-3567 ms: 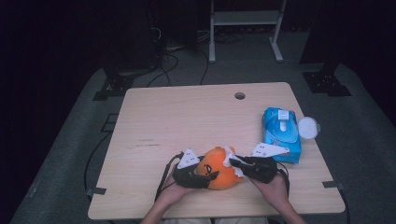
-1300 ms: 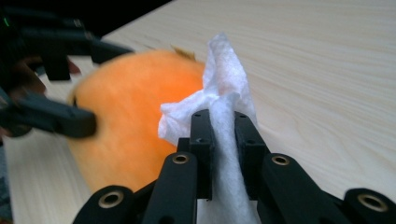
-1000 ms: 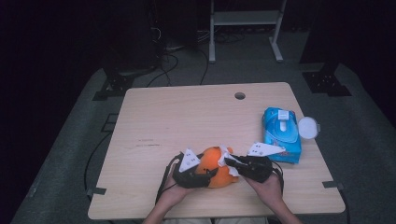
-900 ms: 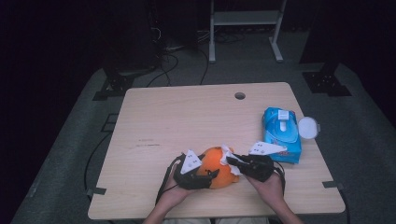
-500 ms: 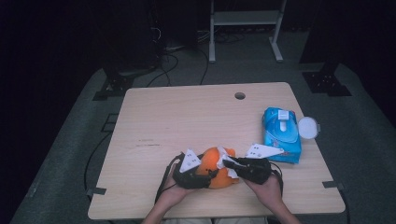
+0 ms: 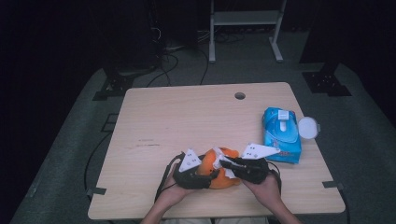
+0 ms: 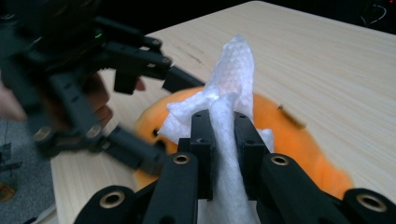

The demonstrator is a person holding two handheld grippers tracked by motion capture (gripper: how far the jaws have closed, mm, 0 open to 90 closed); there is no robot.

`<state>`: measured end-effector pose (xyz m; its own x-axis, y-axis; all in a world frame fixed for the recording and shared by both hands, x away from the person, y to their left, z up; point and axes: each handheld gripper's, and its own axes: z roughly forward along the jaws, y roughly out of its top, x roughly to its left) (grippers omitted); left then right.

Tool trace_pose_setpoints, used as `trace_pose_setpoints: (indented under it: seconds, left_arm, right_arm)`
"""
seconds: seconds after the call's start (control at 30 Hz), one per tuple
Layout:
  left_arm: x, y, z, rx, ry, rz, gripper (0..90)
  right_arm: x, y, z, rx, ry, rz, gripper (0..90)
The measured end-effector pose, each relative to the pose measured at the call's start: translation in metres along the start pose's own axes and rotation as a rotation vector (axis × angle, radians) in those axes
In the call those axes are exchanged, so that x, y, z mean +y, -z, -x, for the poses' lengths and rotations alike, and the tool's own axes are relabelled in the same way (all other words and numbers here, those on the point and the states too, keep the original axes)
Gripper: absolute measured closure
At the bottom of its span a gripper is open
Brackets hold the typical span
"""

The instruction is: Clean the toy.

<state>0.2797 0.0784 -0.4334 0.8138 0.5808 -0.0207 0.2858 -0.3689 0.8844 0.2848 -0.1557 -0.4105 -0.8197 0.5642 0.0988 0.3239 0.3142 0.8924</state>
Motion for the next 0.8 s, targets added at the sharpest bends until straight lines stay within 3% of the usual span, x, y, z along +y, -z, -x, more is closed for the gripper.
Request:
trace_pose_setpoints:
  seconds: [0.03, 0.1, 0.2, 0.23, 0.27, 0.3, 0.4, 0.43, 0.57, 0.63, 0.8]
  left_arm:
    - [0.001, 0.001, 0.003, -0.008, -0.019, 0.000, 27.6]
    - [0.000, 0.004, -0.002, -0.026, -0.001, 0.009, 22.5]
    - [-0.001, 0.005, -0.016, -0.023, 0.127, 0.007, 14.5]
    - [-0.001, 0.005, -0.016, -0.023, 0.127, 0.007, 14.3]
    - [-0.002, 0.003, -0.018, -0.047, 0.167, -0.002, 14.3]
    - [-0.005, 0.000, -0.016, -0.056, 0.150, -0.011, 18.9]
    - [-0.001, 0.002, -0.004, -0.031, 0.032, -0.017, 31.1]
    - [0.000, 0.003, -0.001, -0.030, 0.010, -0.016, 32.6]
    - [-0.001, 0.003, 0.001, -0.038, 0.000, -0.004, 33.2]
    - [0.001, 0.001, 0.004, -0.027, -0.021, -0.007, 33.2]
    - [0.003, 0.000, 0.016, 0.016, -0.108, -0.028, 33.3]
  right_arm:
    - [0.000, 0.001, 0.003, -0.011, -0.007, -0.002, 80.4]
    - [-0.005, 0.003, 0.010, -0.023, -0.031, -0.007, 80.4]
    - [-0.013, 0.005, 0.019, -0.051, -0.053, -0.022, 80.4]
    - [-0.013, 0.007, 0.020, -0.042, -0.063, -0.024, 80.4]
    - [-0.013, 0.007, 0.020, -0.042, -0.063, -0.024, 80.4]
    - [-0.010, 0.008, 0.017, -0.030, -0.055, -0.020, 80.4]
    - [-0.003, 0.005, 0.002, 0.001, -0.003, -0.010, 80.3]
    - [-0.001, 0.005, 0.000, 0.004, 0.007, -0.004, 80.3]
    - [-0.002, 0.011, 0.013, -0.035, -0.036, -0.001, 80.4]
    - [-0.005, 0.012, 0.015, -0.029, -0.062, 0.002, 80.5]
    - [0.005, 0.003, -0.016, 0.051, 0.029, 0.016, 80.2]
